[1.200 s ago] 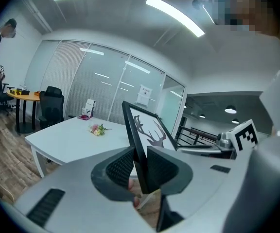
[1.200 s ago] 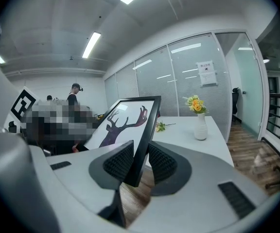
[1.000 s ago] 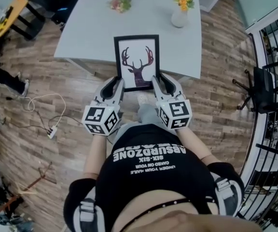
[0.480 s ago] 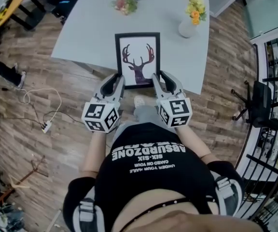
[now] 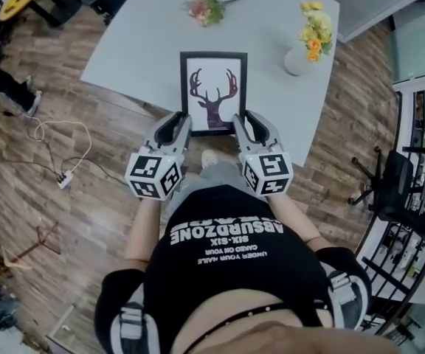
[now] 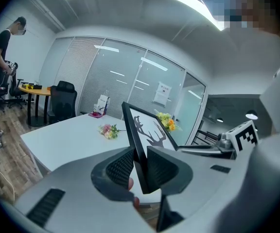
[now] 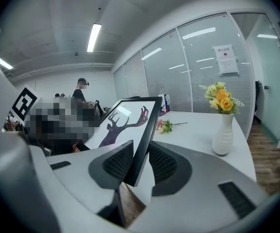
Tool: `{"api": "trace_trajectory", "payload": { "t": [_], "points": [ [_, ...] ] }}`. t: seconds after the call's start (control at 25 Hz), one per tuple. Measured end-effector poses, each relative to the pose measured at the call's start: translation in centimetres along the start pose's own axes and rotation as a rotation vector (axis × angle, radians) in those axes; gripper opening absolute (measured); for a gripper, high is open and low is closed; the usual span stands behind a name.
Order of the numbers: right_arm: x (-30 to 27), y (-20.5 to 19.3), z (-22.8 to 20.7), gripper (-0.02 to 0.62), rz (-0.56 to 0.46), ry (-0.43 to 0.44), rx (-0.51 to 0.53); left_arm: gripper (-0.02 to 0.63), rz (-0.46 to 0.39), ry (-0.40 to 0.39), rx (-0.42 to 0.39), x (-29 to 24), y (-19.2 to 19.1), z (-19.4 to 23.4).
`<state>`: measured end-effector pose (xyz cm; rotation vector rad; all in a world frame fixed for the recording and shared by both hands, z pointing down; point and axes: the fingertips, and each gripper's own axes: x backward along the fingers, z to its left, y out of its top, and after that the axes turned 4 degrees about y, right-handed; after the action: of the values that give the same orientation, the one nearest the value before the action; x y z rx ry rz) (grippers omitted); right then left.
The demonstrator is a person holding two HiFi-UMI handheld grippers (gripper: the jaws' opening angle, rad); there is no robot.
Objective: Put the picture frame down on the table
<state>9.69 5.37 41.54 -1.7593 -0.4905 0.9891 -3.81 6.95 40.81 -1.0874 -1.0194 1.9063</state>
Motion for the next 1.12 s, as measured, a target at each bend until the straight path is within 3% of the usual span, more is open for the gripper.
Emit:
{"api": "trace_trajectory", "payload": {
  "t": [0.48,1.12],
  "points": [
    [-2.6,-0.5,-1.4,0.112,0.025,0.063,0.011,0.098,0.033,0.07,0.014,-2.0,-0.7,1.1],
    [-9.0,2.3,-7.0,0.113,0.05,0.016,0.008,0.098,0.082,0.021,0.01,-10.8,2.3,3.9]
  ]
}}
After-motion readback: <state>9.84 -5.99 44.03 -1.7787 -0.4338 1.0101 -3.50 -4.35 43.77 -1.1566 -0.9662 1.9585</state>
